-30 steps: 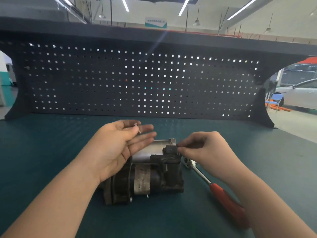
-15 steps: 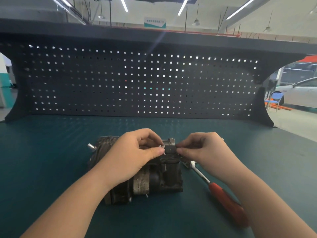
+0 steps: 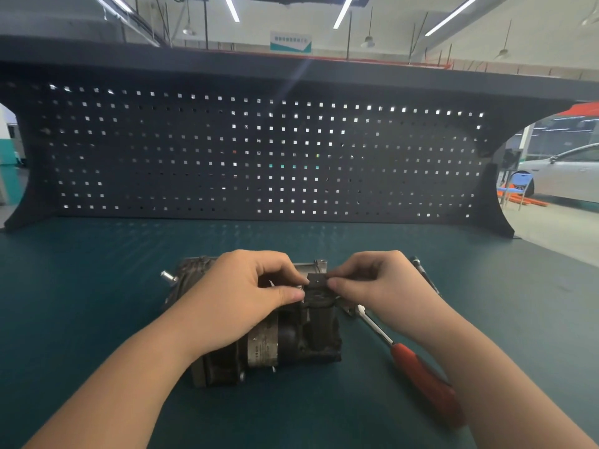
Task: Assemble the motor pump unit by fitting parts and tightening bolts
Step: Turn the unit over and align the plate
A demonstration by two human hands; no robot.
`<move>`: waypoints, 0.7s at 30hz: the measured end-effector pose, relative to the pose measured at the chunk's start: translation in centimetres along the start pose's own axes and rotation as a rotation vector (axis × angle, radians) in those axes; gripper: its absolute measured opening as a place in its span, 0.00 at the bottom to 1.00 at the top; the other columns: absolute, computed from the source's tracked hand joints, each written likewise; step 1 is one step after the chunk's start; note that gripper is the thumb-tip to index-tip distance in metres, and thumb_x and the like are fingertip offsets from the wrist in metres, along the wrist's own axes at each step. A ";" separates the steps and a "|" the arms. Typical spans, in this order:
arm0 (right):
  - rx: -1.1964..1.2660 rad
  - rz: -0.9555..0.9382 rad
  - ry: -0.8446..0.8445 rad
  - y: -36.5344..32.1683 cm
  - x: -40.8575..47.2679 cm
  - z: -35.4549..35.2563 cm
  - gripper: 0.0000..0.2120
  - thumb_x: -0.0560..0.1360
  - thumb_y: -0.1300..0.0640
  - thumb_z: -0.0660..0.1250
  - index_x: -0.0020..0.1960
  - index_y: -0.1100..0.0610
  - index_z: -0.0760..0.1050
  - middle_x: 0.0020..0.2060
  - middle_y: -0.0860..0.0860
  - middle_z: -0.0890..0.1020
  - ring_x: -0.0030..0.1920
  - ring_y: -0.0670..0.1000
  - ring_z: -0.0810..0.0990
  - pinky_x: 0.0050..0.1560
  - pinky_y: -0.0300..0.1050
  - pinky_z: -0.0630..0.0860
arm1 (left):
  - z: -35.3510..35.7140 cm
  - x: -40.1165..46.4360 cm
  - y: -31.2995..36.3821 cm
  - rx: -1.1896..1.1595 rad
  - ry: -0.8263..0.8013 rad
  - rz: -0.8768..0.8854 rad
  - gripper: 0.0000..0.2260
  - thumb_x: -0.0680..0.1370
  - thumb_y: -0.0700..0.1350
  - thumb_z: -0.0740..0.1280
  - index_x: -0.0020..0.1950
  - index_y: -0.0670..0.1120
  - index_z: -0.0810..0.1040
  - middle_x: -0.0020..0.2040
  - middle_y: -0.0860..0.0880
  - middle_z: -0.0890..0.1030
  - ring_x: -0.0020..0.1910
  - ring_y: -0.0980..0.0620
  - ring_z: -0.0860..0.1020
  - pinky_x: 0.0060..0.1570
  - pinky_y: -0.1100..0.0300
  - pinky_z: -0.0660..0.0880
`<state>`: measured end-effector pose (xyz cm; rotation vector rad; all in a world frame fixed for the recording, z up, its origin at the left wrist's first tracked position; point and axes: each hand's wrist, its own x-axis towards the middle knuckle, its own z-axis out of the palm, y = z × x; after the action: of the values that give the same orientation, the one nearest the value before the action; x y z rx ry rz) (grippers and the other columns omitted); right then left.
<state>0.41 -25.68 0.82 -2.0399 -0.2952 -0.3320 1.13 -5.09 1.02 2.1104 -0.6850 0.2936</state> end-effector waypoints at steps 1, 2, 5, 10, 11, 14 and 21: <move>0.021 0.013 -0.008 0.0 0.0 0.0 0.07 0.72 0.61 0.73 0.38 0.52 0.82 0.30 0.45 0.84 0.30 0.41 0.81 0.35 0.36 0.76 | 0.1 0.0 0.0 0.006 0.006 0.003 0.08 0.73 0.48 0.74 0.42 0.63 0.82 0.41 0.60 0.84 0.44 0.58 0.81 0.48 0.64 0.78; 0.055 0.033 -0.015 0.0 0.1 0.0 0.06 0.72 0.62 0.72 0.39 0.54 0.82 0.30 0.46 0.84 0.31 0.41 0.81 0.36 0.36 0.77 | 0.2 0.0 0.0 0.014 0.017 0.002 0.08 0.73 0.48 0.74 0.43 0.64 0.82 0.41 0.61 0.84 0.44 0.59 0.81 0.47 0.66 0.77; 0.271 0.115 -0.046 0.4 0.3 0.1 0.03 0.72 0.68 0.71 0.42 0.61 0.80 0.32 0.50 0.85 0.32 0.45 0.83 0.34 0.35 0.78 | 0.4 0.0 0.2 0.023 0.021 -0.011 0.09 0.73 0.49 0.74 0.44 0.65 0.82 0.41 0.59 0.84 0.44 0.57 0.81 0.48 0.62 0.78; 0.542 0.215 -0.102 1.2 0.7 0.3 0.04 0.71 0.70 0.71 0.44 0.63 0.79 0.36 0.54 0.84 0.37 0.49 0.84 0.37 0.36 0.77 | 0.1 0.1 0.5 0.013 -0.046 0.006 0.10 0.75 0.47 0.72 0.44 0.64 0.83 0.43 0.63 0.83 0.46 0.62 0.80 0.50 0.67 0.74; 0.540 0.218 -0.102 1.3 0.8 0.3 0.04 0.71 0.69 0.71 0.44 0.63 0.79 0.36 0.54 0.84 0.37 0.49 0.84 0.37 0.36 0.77 | 0.1 0.1 0.5 0.013 -0.044 0.003 0.09 0.75 0.47 0.72 0.44 0.64 0.83 0.42 0.62 0.83 0.45 0.62 0.80 0.48 0.69 0.74; 0.531 0.212 -0.113 1.3 0.8 0.3 0.05 0.70 0.66 0.73 0.45 0.62 0.79 0.37 0.54 0.85 0.37 0.48 0.84 0.36 0.36 0.77 | 0.5 0.1 0.4 0.020 -0.018 -0.008 0.09 0.75 0.47 0.72 0.43 0.63 0.83 0.40 0.59 0.84 0.43 0.61 0.80 0.43 0.73 0.73; -0.023 0.398 0.180 2.7 1.7 -2.1 0.11 0.74 0.51 0.71 0.47 0.60 0.77 0.31 0.52 0.79 0.30 0.50 0.76 0.32 0.41 0.72 | 0.7 0.2 0.0 -0.042 0.000 -0.023 0.06 0.74 0.47 0.73 0.42 0.61 0.83 0.36 0.58 0.83 0.39 0.56 0.80 0.39 0.72 0.73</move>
<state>2.67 -28.69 0.13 -2.0195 0.2254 -0.2680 1.22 -5.74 0.66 2.0767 -0.6609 0.2636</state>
